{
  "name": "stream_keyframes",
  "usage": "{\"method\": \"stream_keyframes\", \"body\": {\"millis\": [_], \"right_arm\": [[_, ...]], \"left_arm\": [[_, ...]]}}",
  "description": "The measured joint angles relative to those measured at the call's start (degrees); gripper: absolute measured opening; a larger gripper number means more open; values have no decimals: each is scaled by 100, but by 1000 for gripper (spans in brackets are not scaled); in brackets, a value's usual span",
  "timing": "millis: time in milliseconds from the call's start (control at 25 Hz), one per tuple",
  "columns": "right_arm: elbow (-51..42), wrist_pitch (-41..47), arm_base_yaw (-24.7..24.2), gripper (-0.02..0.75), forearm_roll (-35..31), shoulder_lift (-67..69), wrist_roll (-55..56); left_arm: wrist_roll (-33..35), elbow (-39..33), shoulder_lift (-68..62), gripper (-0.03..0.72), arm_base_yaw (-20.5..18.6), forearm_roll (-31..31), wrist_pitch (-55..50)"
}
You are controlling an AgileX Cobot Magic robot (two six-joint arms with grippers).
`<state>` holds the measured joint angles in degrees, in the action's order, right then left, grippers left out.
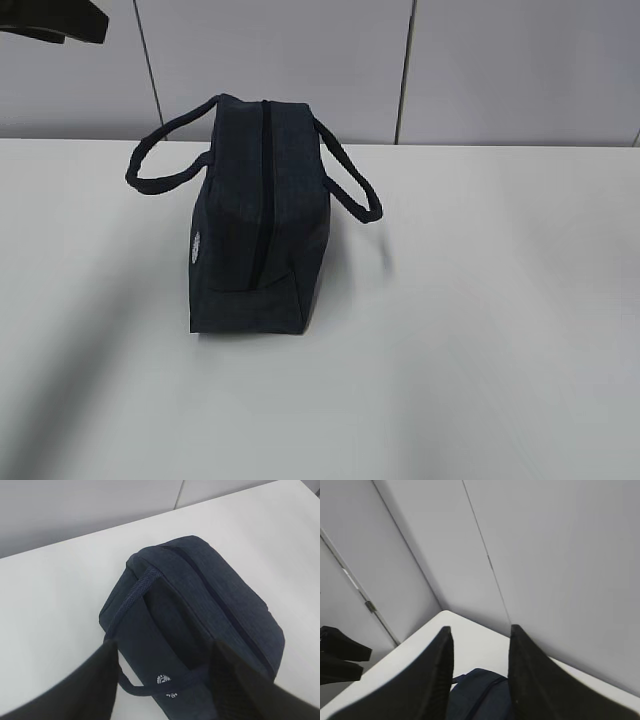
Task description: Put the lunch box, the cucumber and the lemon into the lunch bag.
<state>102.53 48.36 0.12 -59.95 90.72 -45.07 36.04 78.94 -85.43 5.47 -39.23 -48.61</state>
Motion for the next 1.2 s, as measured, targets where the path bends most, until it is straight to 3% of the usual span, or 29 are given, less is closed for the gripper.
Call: {"method": "stream_keyframes", "body": {"millis": [200,400,800,960,1200], "right_arm": [[959,880,0,278,2030,-213,1527],[1155,1560,0,278,3225,-689,2264],[865,2431,0,277,3429,-2006,2808],[195,2441,0,277,3396,-2821,3022],[-1053,2463,0,277,3569,-4194,3151]], "left_arm": [[-263,0,352,398,0,421,-517],[-547,0,882,384,0,725,-974],[-1077,0,2021,364,0,921,-2102],[-1225,-156,2701,363,0,986,-2172],[-1791,-1050,4203,354,0,1808,-2135]]}}
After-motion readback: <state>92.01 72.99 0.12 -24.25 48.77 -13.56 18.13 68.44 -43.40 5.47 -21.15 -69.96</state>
